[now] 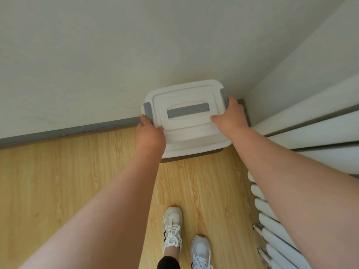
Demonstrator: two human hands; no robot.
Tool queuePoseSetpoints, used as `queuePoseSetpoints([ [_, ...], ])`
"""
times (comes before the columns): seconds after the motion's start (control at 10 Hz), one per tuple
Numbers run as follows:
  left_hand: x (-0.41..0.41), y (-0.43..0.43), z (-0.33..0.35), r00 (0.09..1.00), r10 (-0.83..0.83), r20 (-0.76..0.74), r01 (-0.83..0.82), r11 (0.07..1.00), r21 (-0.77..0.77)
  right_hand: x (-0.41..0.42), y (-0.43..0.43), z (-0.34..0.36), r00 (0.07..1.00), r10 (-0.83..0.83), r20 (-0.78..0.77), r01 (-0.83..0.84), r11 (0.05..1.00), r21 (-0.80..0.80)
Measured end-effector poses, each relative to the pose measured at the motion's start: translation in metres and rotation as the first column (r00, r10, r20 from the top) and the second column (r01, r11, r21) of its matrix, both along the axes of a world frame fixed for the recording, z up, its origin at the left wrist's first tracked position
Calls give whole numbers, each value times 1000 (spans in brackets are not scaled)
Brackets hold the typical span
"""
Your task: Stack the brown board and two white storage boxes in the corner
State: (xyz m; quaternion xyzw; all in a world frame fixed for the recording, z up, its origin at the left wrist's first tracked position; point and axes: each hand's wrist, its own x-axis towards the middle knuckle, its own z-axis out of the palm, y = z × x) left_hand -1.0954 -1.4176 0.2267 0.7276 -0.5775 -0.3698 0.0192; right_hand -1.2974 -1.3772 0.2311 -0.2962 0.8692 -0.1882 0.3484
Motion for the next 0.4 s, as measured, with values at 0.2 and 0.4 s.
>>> queuePoseSetpoints([
  [0.2, 3, 24, 20, 997, 35, -64, -34, 999, 23, 2, 24, 13, 999, 19, -36, -20, 999, -41],
  [0.4, 11, 75, 41, 997, -72, 8, 71, 994, 81, 11, 65, 32, 994, 102, -43, -102, 995, 4],
])
